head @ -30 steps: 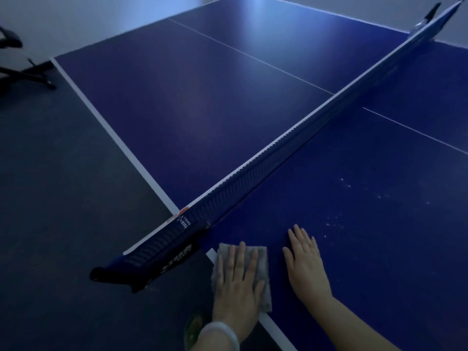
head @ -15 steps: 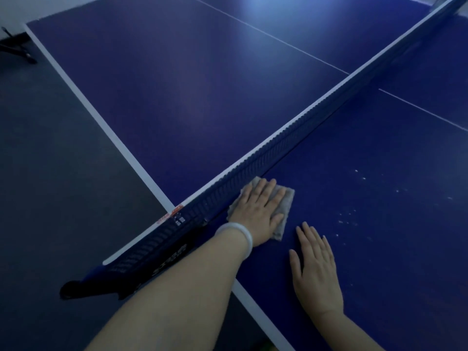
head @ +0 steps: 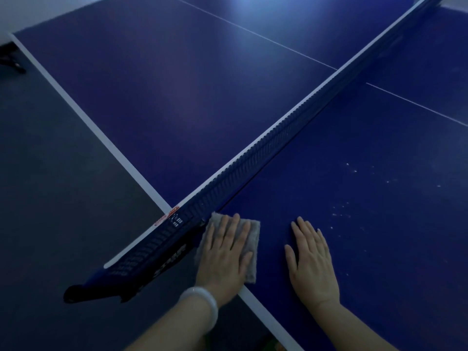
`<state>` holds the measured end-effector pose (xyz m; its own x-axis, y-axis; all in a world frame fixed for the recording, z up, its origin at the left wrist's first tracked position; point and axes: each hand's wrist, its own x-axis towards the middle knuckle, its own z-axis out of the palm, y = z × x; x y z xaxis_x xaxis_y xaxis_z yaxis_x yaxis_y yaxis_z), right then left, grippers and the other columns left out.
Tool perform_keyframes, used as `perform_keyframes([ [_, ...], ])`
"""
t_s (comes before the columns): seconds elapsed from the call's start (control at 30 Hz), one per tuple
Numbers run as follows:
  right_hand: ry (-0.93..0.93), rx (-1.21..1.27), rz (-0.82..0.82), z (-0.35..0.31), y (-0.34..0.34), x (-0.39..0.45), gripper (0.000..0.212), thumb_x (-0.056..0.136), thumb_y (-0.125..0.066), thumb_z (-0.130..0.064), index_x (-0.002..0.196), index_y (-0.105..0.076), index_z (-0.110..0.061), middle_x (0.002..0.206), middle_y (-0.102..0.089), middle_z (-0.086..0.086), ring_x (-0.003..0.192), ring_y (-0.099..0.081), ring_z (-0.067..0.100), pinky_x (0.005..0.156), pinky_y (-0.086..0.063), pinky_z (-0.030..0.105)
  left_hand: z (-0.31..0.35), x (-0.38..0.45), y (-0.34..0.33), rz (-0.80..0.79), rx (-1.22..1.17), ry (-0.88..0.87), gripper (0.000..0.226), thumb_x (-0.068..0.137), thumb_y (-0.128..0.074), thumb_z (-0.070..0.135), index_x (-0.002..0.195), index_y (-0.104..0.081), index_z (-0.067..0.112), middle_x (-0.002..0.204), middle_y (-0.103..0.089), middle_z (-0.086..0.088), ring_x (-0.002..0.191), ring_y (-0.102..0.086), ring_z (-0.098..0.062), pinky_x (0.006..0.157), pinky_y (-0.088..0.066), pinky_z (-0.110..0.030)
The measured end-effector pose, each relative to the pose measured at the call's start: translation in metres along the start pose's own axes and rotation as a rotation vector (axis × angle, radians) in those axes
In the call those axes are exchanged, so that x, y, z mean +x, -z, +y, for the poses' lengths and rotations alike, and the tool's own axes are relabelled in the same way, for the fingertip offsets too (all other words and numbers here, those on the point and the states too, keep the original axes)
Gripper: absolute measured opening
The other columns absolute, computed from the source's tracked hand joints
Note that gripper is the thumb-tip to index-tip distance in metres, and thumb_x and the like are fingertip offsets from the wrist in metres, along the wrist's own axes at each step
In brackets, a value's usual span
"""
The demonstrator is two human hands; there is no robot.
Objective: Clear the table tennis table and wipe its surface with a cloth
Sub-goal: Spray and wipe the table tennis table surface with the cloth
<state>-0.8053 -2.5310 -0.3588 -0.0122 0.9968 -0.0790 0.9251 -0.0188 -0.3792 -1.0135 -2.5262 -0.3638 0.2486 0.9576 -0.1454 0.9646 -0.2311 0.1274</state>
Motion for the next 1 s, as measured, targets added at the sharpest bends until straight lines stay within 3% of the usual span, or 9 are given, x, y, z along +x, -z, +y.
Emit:
perform_keyframes([
  [0.1,0.001,0.010,-0.001,0.001,0.000,0.000,0.062,0.099,-0.017,-0.050,0.155,-0.019,-0.024,0.161,-0.007,-0.013,0.144,0.011,-0.007,0.121,0.009,0.023,-0.004,0.050,0.014,-0.005,0.094,-0.125,0.063,0.100,-0.008,0.049,0.154,0.014,0.025,0.163,0.015,-0.003,0.148,0.019,-0.019,0.119,0.014,-0.044],
  [0.2,0.002,0.008,0.007,0.001,-0.001,0.000,0.063,0.098,-0.017,-0.051,0.154,-0.021,-0.023,0.161,-0.009,-0.013,0.144,0.010,-0.007,0.121,0.008,0.023,0.000,0.100,0.022,-0.032,0.087,-0.167,0.062,0.102,-0.013,0.048,0.152,0.018,0.026,0.161,0.021,0.000,0.147,0.022,-0.017,0.109,0.031,-0.033],
  [0.43,0.010,0.050,0.018,0.001,0.001,-0.001,0.057,0.101,-0.027,-0.044,0.154,-0.023,-0.024,0.162,-0.012,-0.011,0.145,0.005,-0.006,0.121,0.005,0.023,0.012,0.063,0.007,-0.019,0.092,-0.139,0.064,0.099,-0.007,0.049,0.153,0.015,0.023,0.162,0.018,-0.003,0.148,0.021,-0.020,0.119,0.010,-0.047],
  [0.6,0.015,0.164,-0.038,0.001,0.011,0.001,0.052,0.103,-0.036,-0.035,0.152,-0.027,-0.022,0.161,-0.016,-0.011,0.146,-0.004,-0.002,0.121,0.003,0.023,0.043,-0.020,-0.004,-0.055,0.038,-0.041,0.066,0.096,-0.001,0.051,0.151,0.023,0.022,0.158,0.030,-0.006,0.144,0.031,-0.024,0.117,0.014,-0.052],
  [0.73,-0.098,0.353,-0.042,-0.003,0.024,-0.001,0.050,0.103,-0.042,-0.027,0.150,-0.032,-0.017,0.158,-0.028,-0.003,0.147,-0.016,0.006,0.123,-0.010,0.031,0.080,-0.032,0.002,-0.105,-0.240,-0.093,0.069,0.097,-0.017,0.055,0.149,0.023,0.032,0.155,0.036,0.006,0.135,0.044,-0.009,0.114,0.023,-0.044],
  [0.8,-0.118,0.319,0.061,-0.012,0.025,-0.013,0.046,0.101,-0.046,-0.021,0.146,-0.039,-0.013,0.154,-0.036,0.001,0.145,-0.023,0.011,0.121,-0.016,0.033,0.079,-0.027,0.012,-0.026,-0.500,-0.013,0.065,0.101,-0.029,0.046,0.153,0.009,0.034,0.158,0.027,0.014,0.137,0.036,0.000,0.115,0.018,-0.035],
  [0.87,0.013,0.182,0.132,-0.028,0.019,-0.029,0.043,0.098,-0.051,-0.016,0.140,-0.047,-0.010,0.149,-0.043,0.005,0.142,-0.032,0.015,0.119,-0.019,0.033,0.063,-0.022,0.018,0.110,-0.571,0.075,0.057,0.104,-0.029,0.036,0.155,-0.004,0.030,0.161,0.014,0.014,0.140,0.027,0.005,0.119,0.012,-0.031],
  [0.93,0.182,0.065,0.027,-0.043,0.007,-0.042,0.049,0.098,-0.050,-0.022,0.146,-0.040,-0.015,0.155,-0.034,0.001,0.145,-0.024,0.013,0.120,-0.011,0.033,0.042,-0.015,0.019,0.151,-0.542,0.169,0.054,0.104,-0.028,0.033,0.155,-0.008,0.028,0.160,0.011,0.015,0.134,0.033,0.012,0.119,0.011,-0.029],
  [1.0,0.301,-0.059,-0.117,-0.047,-0.009,-0.047,0.060,0.103,-0.038,-0.036,0.156,-0.012,-0.023,0.162,-0.001,-0.003,0.150,0.003,0.010,0.122,0.007,0.032,0.025,-0.004,0.016,0.114,-0.469,0.208,0.055,0.105,-0.027,0.034,0.155,-0.007,0.026,0.161,0.012,0.012,0.131,0.036,0.010,0.116,0.013,-0.027],
])
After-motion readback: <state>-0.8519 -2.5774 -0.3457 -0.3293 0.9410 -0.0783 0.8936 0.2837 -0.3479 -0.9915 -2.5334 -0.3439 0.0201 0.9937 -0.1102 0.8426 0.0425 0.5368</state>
